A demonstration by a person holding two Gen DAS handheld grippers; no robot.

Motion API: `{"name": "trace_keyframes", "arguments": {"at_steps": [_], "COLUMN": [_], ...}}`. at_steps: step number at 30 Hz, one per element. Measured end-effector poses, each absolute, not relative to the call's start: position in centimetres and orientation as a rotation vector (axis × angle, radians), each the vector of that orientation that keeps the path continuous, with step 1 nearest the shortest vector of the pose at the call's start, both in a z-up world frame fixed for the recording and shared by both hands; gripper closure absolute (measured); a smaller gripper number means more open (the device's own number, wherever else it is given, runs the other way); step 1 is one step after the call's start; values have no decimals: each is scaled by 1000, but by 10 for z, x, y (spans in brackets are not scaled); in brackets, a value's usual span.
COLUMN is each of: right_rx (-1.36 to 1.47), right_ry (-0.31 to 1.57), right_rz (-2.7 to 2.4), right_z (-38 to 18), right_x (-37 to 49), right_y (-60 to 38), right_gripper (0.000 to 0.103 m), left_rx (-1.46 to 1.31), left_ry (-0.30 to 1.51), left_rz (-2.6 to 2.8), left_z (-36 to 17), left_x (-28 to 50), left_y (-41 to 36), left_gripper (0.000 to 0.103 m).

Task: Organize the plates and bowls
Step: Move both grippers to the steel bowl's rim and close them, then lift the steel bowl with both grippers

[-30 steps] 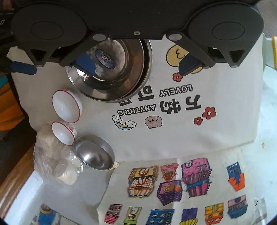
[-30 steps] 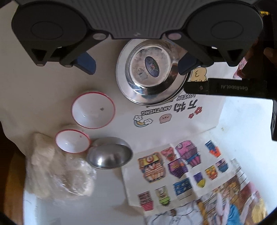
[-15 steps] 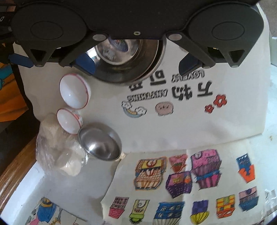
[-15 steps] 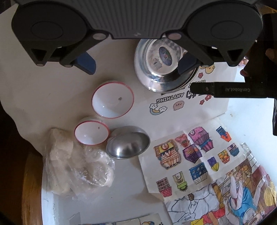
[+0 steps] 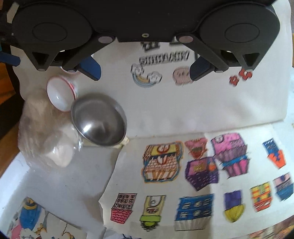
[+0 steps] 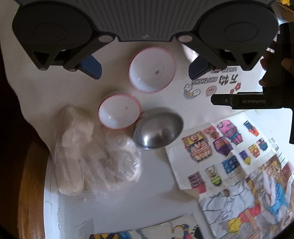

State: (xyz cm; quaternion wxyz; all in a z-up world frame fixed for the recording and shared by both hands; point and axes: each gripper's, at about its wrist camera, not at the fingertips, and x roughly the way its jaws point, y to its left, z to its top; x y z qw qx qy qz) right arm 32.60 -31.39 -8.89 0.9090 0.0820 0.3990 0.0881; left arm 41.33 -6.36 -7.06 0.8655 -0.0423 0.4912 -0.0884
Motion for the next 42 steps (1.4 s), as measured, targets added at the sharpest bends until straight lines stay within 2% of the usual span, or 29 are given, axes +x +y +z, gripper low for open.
{"name": "trace_keyframes", "arguments": {"at_steps": [2, 7, 9, 19, 25, 28, 31, 33, 37, 38, 42], "right_rx": [163, 148, 147, 145, 111, 104, 102, 103, 98, 98, 96], "right_ry": [819, 807, 803, 824, 840, 847, 855, 861, 866, 869, 880], "right_rz": [203, 271, 293, 368, 368, 372, 376, 380, 389, 391, 401], "right_z": [-88, -86, -89, -109, -120, -124, -127, -129, -131, -132, -134], "right_x": [339, 374, 391, 445, 464, 471, 477, 480, 484, 485, 487], "right_y": [-322, -331, -333, -324, -320, -317, -317, -317, -315, -315, -314], "right_gripper": [2, 12, 13, 33, 44, 47, 50, 53, 63, 65, 67], "left_rx": [-75, -33, -22, -33, -88, -127, -151, -160, -188, -197, -199], "left_ry": [1029, 1016, 1019, 1061, 1083, 1095, 1107, 1117, 1133, 1139, 1143], "left_rz": [-184, -171, -163, -112, -115, -123, -135, -136, -129, -127, -104], "left_z": [-72, -78, -82, -97, -106, -110, -114, -116, -121, -121, -124], "left_x": [428, 460, 471, 502, 511, 513, 514, 516, 517, 517, 514], "left_y": [-74, -92, -96, -102, -105, -108, -113, -117, -123, -125, -130], "left_gripper": [1, 1, 1, 3, 19, 27, 41, 55, 69, 76, 85]}}
